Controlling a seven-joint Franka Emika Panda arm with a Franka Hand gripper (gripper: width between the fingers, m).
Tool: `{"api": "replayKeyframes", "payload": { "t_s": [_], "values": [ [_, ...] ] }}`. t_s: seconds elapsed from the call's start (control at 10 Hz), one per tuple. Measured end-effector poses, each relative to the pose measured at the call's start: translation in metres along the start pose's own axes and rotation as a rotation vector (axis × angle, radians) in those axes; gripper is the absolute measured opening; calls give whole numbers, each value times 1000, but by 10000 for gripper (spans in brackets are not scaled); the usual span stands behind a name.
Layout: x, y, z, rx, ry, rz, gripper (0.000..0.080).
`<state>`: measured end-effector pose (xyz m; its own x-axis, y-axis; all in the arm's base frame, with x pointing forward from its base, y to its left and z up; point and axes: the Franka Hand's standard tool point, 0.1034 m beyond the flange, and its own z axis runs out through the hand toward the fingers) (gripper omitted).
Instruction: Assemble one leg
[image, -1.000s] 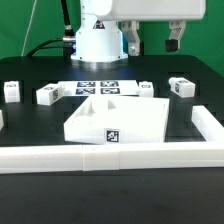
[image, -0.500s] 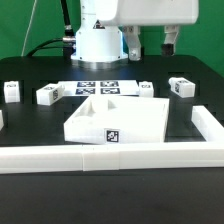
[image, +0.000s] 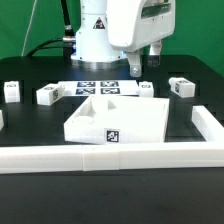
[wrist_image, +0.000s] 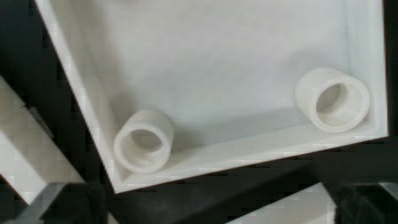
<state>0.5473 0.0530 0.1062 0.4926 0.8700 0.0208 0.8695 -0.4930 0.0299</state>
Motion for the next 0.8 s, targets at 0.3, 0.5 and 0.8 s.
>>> {"api": "replayKeyframes", "payload": {
  "t_s": [0.3, 0.5, 0.8],
  "values": [
    [-5, -5, 6, 1, -1, -137, 650],
    [-16, -13, 16, 42, -16, -309, 650],
    [-23, -11, 22, 67, -27, -324, 650]
  ]
}}
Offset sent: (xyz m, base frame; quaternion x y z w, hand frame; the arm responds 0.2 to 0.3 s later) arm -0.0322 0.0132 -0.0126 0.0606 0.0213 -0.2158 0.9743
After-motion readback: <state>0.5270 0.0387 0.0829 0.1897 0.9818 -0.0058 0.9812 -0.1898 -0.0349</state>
